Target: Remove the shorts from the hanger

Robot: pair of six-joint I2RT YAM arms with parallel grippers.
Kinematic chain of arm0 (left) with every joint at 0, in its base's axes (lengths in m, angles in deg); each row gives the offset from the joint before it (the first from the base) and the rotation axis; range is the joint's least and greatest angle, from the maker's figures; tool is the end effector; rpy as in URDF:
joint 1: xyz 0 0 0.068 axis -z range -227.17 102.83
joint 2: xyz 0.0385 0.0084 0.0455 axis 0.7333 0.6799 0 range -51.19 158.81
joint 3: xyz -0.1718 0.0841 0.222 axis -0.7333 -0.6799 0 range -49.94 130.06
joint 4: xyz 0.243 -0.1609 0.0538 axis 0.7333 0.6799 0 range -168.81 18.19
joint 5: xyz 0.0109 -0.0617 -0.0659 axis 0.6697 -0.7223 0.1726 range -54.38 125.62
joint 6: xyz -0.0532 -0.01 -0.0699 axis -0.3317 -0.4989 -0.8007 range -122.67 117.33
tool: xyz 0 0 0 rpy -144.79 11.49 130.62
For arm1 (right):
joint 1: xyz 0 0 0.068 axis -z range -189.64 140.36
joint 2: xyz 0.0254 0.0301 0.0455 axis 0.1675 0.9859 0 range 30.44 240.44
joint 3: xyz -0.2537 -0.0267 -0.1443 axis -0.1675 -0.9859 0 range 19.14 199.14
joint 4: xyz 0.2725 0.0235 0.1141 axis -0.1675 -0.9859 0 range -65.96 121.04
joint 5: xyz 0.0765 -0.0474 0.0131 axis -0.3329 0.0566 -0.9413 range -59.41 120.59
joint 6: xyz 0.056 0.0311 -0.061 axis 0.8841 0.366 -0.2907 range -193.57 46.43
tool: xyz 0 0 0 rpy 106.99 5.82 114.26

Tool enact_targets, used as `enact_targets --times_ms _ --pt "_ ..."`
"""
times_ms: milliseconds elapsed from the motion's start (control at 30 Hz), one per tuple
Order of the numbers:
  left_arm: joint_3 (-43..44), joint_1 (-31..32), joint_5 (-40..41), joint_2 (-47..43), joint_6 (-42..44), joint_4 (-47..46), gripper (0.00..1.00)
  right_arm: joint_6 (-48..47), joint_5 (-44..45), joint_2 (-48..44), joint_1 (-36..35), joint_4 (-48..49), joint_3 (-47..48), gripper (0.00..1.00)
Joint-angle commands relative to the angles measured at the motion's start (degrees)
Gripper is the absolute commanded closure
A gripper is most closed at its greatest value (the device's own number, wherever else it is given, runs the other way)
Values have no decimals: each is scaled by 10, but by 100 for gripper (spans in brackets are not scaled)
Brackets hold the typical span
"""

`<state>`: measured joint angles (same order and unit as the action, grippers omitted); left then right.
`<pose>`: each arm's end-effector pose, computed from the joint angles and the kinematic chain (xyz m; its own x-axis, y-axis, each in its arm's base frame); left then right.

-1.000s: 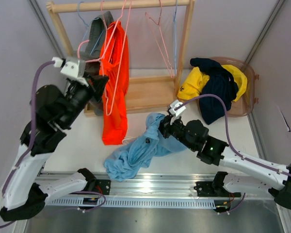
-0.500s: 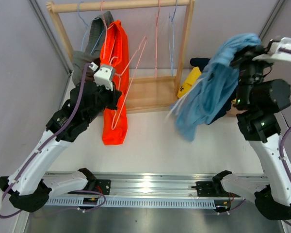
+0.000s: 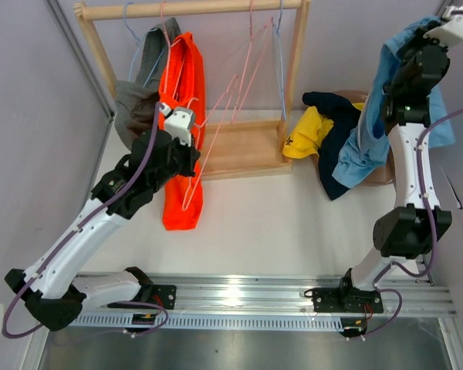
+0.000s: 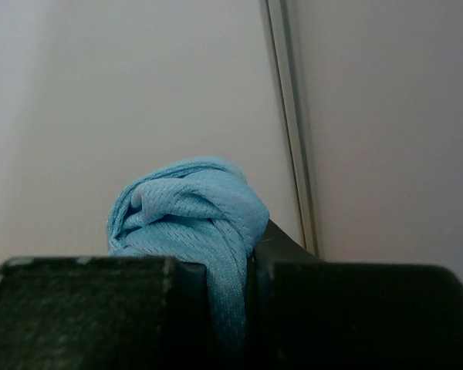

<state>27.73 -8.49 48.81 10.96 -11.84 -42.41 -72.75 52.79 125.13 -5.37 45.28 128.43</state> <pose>0.2323 -0.1631 0.4450 -0.3451 0.0776 -0.9354 0.3920 0.9174 -0.0686 0.4263 -0.0616 0.5974 0.4868 -0.0231 -0.8732 0.3921 0.8991 0.1948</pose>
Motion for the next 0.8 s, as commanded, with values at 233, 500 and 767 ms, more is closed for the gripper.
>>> enact_targets --times_ms 233,500,767 --pt "148 -77 -30 153 13 -42 100 196 -56 -85 5 -35 -303 9" --pt "384 -108 -47 292 15 -6 100 189 -18 -282 -122 20 -563 7" --pt "637 -111 -57 440 18 35 100 185 5 -382 -259 19 -695 8"
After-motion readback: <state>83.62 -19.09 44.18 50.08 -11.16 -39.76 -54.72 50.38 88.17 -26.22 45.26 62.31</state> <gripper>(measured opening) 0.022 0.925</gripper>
